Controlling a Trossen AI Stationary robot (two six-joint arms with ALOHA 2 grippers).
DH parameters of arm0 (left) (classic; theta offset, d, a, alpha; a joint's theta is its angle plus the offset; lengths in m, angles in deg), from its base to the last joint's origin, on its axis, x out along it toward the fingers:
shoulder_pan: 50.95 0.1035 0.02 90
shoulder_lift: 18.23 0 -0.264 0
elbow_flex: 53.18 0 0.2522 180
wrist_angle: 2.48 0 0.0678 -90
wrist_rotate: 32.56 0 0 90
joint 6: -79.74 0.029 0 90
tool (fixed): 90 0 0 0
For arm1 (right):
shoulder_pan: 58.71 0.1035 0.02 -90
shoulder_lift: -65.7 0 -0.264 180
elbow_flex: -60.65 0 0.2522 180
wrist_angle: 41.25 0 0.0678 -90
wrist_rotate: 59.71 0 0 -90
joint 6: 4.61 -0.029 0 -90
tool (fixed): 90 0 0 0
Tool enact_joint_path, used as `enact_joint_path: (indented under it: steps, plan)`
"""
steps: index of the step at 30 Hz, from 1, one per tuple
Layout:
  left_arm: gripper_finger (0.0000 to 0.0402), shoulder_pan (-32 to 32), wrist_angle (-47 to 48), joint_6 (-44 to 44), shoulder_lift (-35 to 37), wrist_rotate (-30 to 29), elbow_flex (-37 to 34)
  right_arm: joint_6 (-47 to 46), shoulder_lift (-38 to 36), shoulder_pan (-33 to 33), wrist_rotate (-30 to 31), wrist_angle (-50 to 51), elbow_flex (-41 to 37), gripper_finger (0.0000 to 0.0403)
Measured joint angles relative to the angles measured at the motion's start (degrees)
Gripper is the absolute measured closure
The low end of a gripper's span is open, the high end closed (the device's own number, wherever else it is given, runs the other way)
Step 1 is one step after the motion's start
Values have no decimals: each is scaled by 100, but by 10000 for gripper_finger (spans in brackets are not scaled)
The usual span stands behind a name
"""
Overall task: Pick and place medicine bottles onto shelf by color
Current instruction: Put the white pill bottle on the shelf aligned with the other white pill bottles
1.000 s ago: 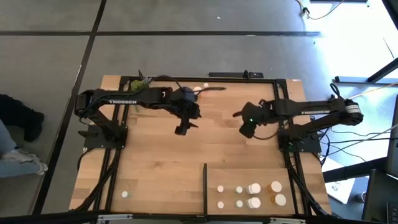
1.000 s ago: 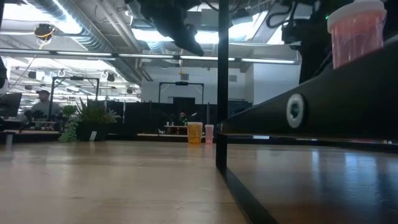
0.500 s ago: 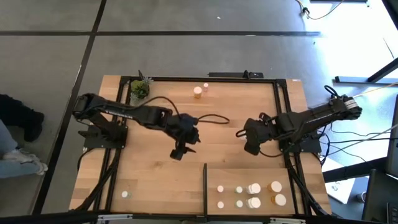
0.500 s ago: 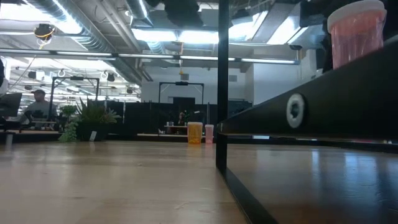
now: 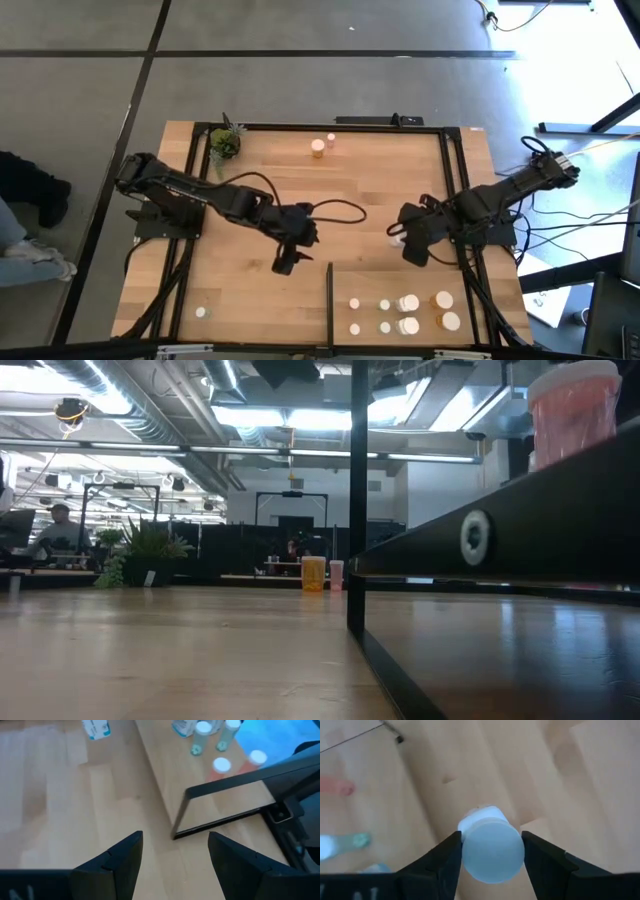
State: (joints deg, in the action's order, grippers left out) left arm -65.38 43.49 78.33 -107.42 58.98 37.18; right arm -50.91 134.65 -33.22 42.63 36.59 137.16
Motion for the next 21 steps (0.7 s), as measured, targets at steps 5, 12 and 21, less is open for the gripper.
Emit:
enact_joint_path:
  steps: [5, 12, 21]
  plan:
    - [182, -233, -17, -146, 0, -20, 0, -467, 0, 414, -240, -1, -3, 208]
    - [182, -534, -236, -117, 0, -208, 0, -1011, 165, 1030, -322, -199, -3, 208]
    - [182, -728, -563, -119, -2, -243, -2, -1359, 585, 1507, -344, -507, -3, 208]
